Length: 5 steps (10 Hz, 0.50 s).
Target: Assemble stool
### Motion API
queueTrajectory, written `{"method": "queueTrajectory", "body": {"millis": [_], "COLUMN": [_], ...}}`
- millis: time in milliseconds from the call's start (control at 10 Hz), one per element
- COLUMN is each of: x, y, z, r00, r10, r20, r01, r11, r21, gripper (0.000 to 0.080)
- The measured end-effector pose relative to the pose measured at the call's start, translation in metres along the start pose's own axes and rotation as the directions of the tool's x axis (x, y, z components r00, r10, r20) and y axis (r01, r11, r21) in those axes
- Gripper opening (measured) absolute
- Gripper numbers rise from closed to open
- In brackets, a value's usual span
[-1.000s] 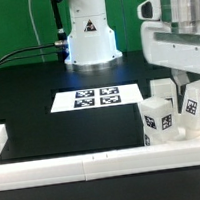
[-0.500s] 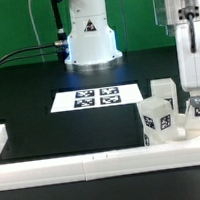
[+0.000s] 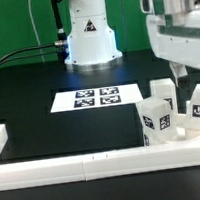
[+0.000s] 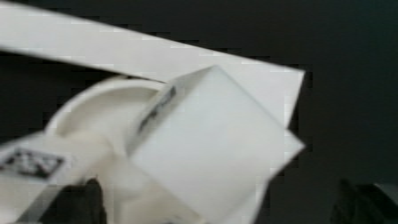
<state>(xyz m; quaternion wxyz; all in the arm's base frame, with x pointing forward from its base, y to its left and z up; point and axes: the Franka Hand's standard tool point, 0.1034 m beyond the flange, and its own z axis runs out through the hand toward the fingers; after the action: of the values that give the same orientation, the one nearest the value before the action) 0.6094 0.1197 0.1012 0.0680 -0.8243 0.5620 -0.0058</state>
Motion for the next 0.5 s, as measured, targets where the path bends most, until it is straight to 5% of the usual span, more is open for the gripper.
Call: {"method": "queueTrajectory", "body": {"millis": [400, 500], "x": [-0.0004, -0.0047], "y": [-0.0031, -0.0045], "z": [-0.0016, -0.0022], "r00": [0.956, 0.875], "r10": [-0.294, -0.484], "r20": [-0.001, -0.009], "r01": [0.294, 0.484], "r11": [0.956, 0.875], "r21": [0.003, -0.004], "gripper": [0.0649, 0.0649]}}
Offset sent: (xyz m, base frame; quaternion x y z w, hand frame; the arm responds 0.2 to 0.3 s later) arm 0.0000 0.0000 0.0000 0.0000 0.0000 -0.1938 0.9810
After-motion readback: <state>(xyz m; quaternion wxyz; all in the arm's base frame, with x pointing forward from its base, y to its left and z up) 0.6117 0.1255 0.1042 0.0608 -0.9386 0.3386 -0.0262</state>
